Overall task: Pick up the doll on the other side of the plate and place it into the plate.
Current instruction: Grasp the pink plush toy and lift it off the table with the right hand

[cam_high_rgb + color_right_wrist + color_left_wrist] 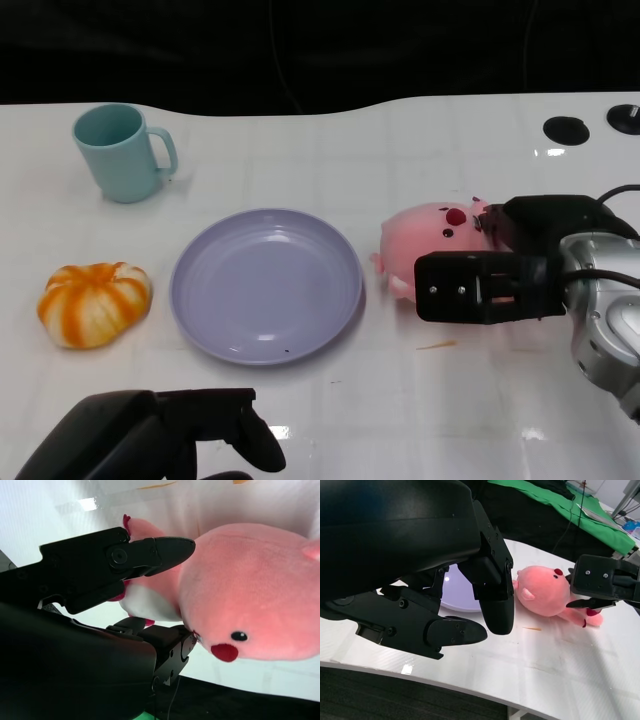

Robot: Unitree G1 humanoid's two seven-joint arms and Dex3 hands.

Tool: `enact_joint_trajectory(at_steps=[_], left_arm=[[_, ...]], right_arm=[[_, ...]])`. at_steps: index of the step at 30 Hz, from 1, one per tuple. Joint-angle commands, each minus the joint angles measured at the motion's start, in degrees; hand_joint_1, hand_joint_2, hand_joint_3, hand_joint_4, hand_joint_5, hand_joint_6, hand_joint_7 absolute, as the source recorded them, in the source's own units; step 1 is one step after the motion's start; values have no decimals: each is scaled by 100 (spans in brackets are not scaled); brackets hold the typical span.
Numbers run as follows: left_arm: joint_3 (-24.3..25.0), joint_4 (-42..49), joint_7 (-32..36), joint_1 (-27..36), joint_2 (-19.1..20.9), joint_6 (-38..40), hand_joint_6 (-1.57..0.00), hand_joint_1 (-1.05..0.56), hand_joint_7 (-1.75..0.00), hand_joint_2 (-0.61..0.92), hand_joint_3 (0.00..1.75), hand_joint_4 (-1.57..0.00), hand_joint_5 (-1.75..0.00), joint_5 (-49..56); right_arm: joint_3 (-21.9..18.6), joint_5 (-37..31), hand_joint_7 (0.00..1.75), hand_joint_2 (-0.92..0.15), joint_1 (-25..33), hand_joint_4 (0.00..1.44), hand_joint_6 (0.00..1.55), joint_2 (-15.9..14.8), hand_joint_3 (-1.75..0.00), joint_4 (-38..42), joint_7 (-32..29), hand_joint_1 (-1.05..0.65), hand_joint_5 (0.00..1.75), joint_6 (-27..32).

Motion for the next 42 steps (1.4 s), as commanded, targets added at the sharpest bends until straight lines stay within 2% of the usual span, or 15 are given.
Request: enact_joint_trajectory(at_steps=[1,11,15,16,19,20,24,29,30,31,32,34,37,39,42], left_arm=[[-12,-275,-81,124,78,-154,-72,-23,-85,92,38,-64,-160,10],[-47,-491,-106,230,65,-58,-73,-23,-84,92,37,-65,-161,64],[-111,-478,-102,203,63,-35,-73,-23,-84,92,37,-65,-162,101],[-125,-473,-109,196,63,-16,-73,-23,-84,92,37,-65,-162,104],[-174,-431,-101,157,63,25,-73,-24,-84,92,38,-64,-163,128],[-190,-405,-84,137,60,24,-73,-24,-84,92,38,-64,-164,134],[-190,-224,-6,48,54,-46,-74,-23,-84,92,37,-65,-164,107],[-168,-164,45,65,54,-89,-75,-23,-83,91,36,-67,-165,86],[-154,-179,48,97,56,-103,-75,-23,-82,91,36,-67,-165,75],[-139,-197,43,126,62,-107,-76,-22,-82,91,36,-67,-166,67],[-126,-208,39,147,69,-113,-76,-22,-82,91,36,-67,-166,59],[-101,-198,40,163,84,-150,-76,-22,-82,90,36,-66,-166,39],[-60,-165,43,186,96,-210,-76,-22,-81,90,36,-67,-166,6],[-42,-170,24,213,94,-218,-76,-21,-81,90,36,-67,-166,-6],[-48,-226,-16,258,105,-220,-76,-22,-80,91,36,-65,-166,-3]], right_arm=[[235,75,4,-92,-178,16,49,126,-20,641,-55,-86,49,-317],[586,-2,6,-92,-800,28,63,720,-6,2538,-1396,-65,52,-793],[389,329,4,-92,-815,73,107,725,-4,2821,-1921,-44,23,-1164],[312,416,4,-92,-797,77,110,708,-4,2774,-1988,-43,20,-1183],[160,596,1,-92,-783,80,94,681,-24,2660,-2039,-38,120,-1151],[142,635,0,-92,-795,80,92,661,-27,2625,-1985,-38,135,-1140],[75,749,3,-92,-824,78,92,559,-16,2540,-1845,-34,166,-1125],[-152,925,6,-92,-629,79,105,477,-24,2332,-2415,-33,162,-1137],[-263,980,26,-92,-532,82,108,455,-27,2219,-2670,-32,168,-1166],[-363,1024,77,-92,-442,85,92,434,-29,2111,-2894,-32,172,-1189],[-441,1068,100,-92,-373,86,84,414,-31,2019,-3039,-33,173,-1203],[-604,1193,115,-92,-257,85,76,388,-33,1856,-3214,-34,174,-1263],[-876,1379,89,-91,-74,90,87,393,-24,1613,-3563,-32,175,-1373],[-1082,1542,136,-88,52,93,78,420,-30,1440,-3766,-29,175,-1456],[-1335,1787,170,-63,195,96,75,438,-83,1070,-3743,-25,175,-1450]])
